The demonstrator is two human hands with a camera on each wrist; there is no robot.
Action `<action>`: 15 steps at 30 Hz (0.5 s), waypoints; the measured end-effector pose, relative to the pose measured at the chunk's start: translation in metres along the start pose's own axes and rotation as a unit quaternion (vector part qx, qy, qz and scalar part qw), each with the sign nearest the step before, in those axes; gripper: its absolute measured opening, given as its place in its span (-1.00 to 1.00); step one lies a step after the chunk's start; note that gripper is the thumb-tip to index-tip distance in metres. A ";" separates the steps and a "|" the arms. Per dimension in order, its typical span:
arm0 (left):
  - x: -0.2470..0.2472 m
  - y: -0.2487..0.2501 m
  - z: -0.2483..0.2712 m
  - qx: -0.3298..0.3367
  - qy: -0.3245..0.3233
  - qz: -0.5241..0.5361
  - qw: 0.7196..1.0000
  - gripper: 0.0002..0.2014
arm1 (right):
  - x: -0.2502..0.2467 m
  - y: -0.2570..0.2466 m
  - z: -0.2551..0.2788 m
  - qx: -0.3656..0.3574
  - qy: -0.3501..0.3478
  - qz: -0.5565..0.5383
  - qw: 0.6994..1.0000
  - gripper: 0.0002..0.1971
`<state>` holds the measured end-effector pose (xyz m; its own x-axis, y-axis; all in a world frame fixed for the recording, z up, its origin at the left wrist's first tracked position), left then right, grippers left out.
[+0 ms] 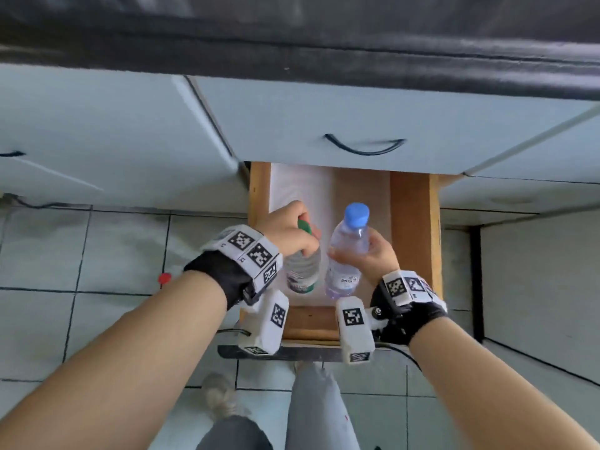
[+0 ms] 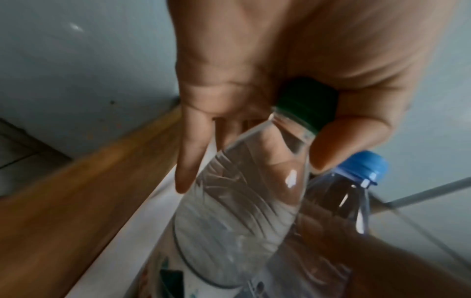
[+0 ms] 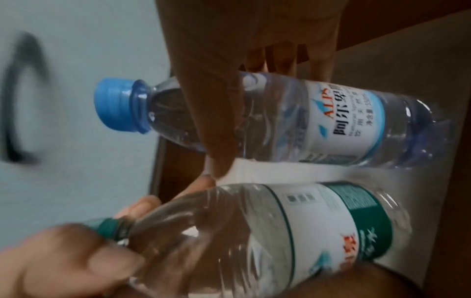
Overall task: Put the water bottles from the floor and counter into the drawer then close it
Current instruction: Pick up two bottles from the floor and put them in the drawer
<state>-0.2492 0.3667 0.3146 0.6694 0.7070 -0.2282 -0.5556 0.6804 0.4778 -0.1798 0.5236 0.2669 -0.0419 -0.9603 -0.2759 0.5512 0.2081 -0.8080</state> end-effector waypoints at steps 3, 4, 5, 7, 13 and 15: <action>0.019 -0.004 -0.046 -0.075 -0.002 -0.076 0.994 -0.65 | 0.000 0.032 -0.028 0.087 -0.056 0.072 0.992 -0.18; 0.024 -0.007 -0.057 -0.093 -0.003 -0.104 0.990 -0.66 | 0.000 0.039 -0.034 0.104 -0.068 0.078 0.989 -0.29; 0.029 -0.009 -0.067 -0.109 -0.003 -0.125 0.986 -0.67 | 0.001 0.045 -0.039 0.117 -0.076 0.079 0.987 -0.39; 0.036 -0.009 -0.086 -0.129 0.010 -0.149 0.980 -0.68 | 0.003 0.054 -0.048 0.121 -0.086 0.081 0.986 -0.40; 0.041 -0.004 -0.132 -0.088 0.079 -0.184 0.976 -0.60 | 0.006 0.073 -0.070 0.127 -0.094 0.070 0.985 -0.33; 0.041 -0.009 -0.136 -0.090 0.100 -0.200 0.970 -0.53 | 0.006 0.082 -0.073 0.138 -0.113 0.068 0.982 -0.38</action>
<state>-0.2835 0.4162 0.1856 0.7500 0.3907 -0.5338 -0.3611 0.9179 0.1646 -0.1956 0.5487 0.1613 0.2164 -0.9502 -0.2245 0.7451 0.3093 -0.5909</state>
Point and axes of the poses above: each hand's wrist, its own z-axis away from the middle knuckle, its own x-axis out of the palm, y = z × x, the point moved 1 cm from there along -z, towards the middle knuckle, and after that the axes turned 13 degrees about -x, right-handed, at the moved point
